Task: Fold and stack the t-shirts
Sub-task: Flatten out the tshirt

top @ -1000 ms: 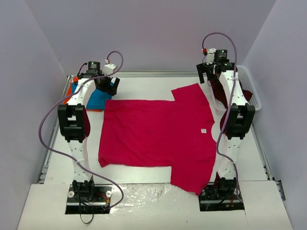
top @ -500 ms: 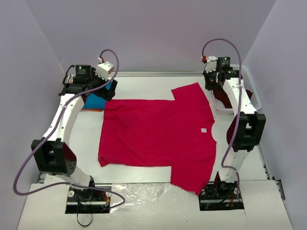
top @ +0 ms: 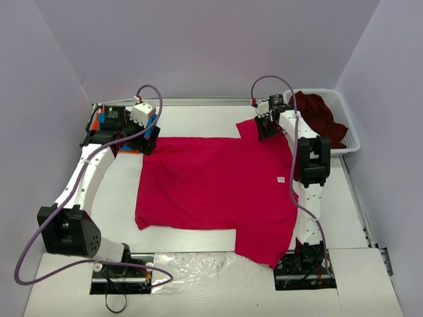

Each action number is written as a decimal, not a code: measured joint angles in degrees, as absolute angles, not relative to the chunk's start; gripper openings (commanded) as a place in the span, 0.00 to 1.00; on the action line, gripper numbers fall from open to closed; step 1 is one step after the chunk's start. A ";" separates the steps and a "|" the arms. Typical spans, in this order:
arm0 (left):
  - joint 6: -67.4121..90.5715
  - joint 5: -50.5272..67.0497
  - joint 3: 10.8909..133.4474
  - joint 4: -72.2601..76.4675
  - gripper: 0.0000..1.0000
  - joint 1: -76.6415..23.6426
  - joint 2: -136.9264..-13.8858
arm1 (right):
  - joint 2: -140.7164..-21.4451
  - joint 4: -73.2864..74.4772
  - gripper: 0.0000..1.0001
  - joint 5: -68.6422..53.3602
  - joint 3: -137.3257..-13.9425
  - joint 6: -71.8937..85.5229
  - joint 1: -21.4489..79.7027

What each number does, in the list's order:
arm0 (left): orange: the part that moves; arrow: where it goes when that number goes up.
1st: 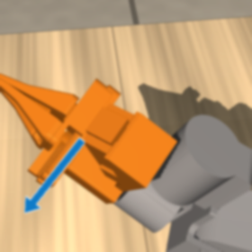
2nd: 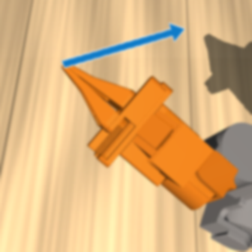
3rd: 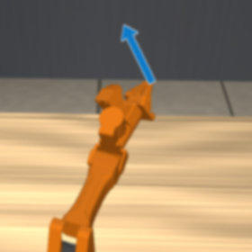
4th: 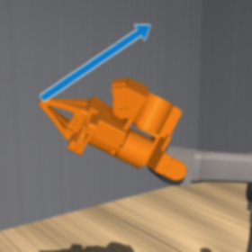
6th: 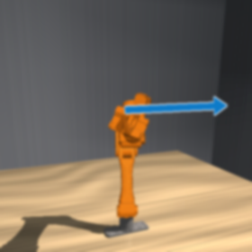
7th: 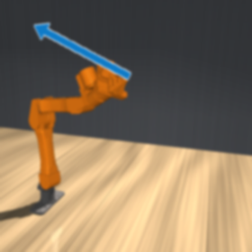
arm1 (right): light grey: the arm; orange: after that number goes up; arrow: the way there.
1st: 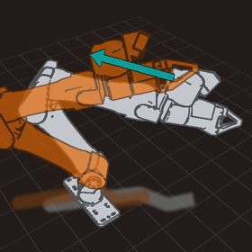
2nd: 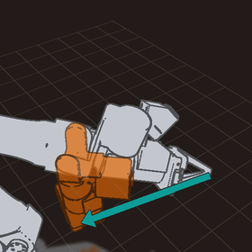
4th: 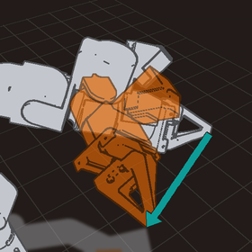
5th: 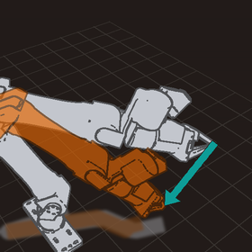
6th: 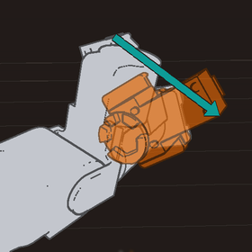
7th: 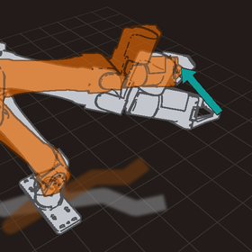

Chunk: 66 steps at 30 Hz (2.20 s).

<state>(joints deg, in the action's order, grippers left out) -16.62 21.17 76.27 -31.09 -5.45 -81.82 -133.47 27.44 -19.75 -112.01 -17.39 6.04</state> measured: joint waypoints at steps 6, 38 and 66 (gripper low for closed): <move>-16.38 20.49 75.81 -30.85 0.94 -5.45 -79.09 | -136.55 27.51 0.00 -20.08 -113.67 -17.37 6.11; -15.99 18.46 79.99 -31.18 0.94 -7.60 -88.47 | -157.47 25.10 0.00 -5.65 -147.55 -7.27 3.11; -9.17 25.58 111.55 -33.54 0.02 -8.93 -125.01 | -92.95 30.76 0.00 -23.83 -82.06 -21.61 3.86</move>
